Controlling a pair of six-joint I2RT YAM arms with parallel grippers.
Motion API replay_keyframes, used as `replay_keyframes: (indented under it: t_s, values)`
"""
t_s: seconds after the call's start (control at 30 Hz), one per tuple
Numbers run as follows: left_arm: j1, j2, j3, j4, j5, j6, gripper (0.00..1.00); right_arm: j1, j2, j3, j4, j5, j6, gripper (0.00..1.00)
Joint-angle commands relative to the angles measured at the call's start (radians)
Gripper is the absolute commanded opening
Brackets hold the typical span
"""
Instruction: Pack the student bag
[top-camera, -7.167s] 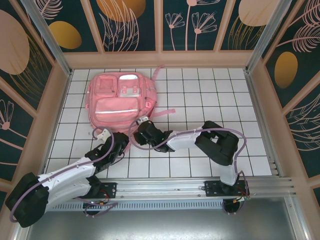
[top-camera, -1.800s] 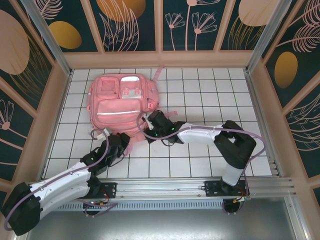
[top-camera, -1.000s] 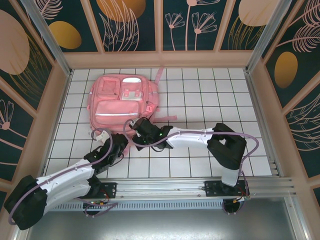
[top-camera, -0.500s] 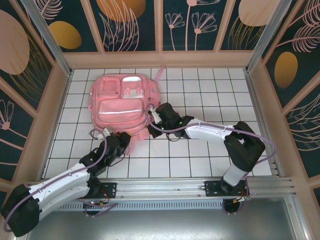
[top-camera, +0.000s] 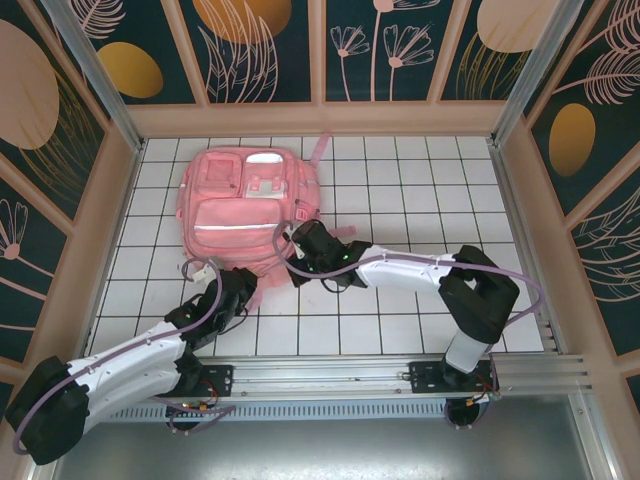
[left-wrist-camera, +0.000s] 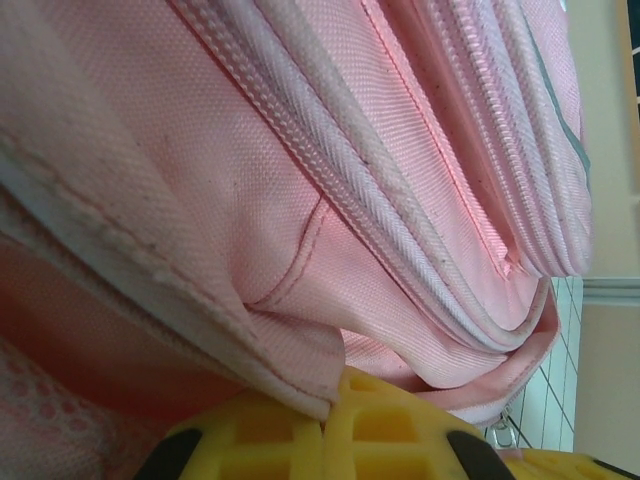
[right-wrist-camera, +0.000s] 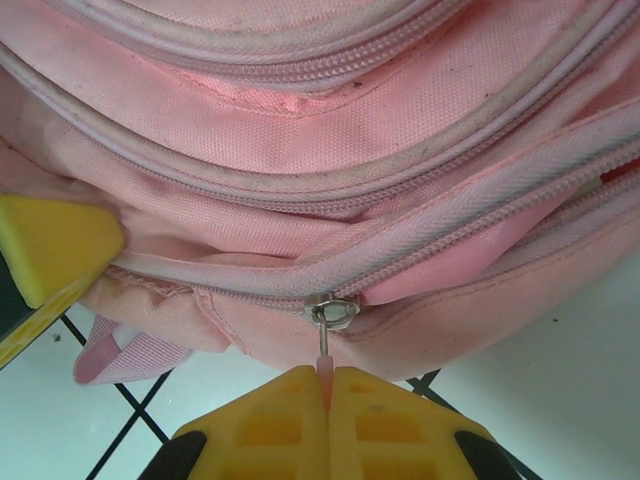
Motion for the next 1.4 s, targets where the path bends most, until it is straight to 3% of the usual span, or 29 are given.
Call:
replay_keyframes:
  t_s: [0.0, 0.2, 0.3, 0.57, 0.7, 0.83, 0.97, 1.37]
  values:
    - [0.013, -0.004, 0.000, -0.017, -0.068, 0.020, 0.00, 0.046, 0.009, 0.018, 0.042, -0.073, 0.035, 0.00]
    - [0.013, 0.040, 0.011, 0.011, -0.046, 0.025, 0.00, 0.127, 0.031, 0.088, 0.072, -0.107, 0.032, 0.00]
    - [0.013, 0.027, 0.009, -0.001, -0.053, 0.023, 0.00, 0.123, 0.035, 0.096, 0.027, -0.022, 0.019, 0.00]
    - [0.014, -0.066, -0.022, -0.087, -0.098, 0.005, 0.00, -0.023, -0.061, -0.055, -0.089, 0.257, 0.026, 0.00]
    - [0.012, -0.078, -0.034, -0.093, -0.099, -0.003, 0.00, -0.102, -0.128, -0.137, -0.080, 0.256, 0.022, 0.00]
    - [0.012, -0.051, -0.022, -0.077, -0.093, 0.004, 0.00, -0.079, -0.131, -0.125, -0.064, 0.214, 0.017, 0.00]
    - [0.013, -0.052, -0.007, -0.091, -0.095, 0.021, 0.00, -0.068, -0.095, -0.094, -0.089, 0.277, 0.012, 0.00]
    - [0.012, -0.253, -0.019, -0.256, -0.122, 0.042, 0.00, -0.275, 0.012, -0.115, 0.088, 0.393, -0.068, 0.00]
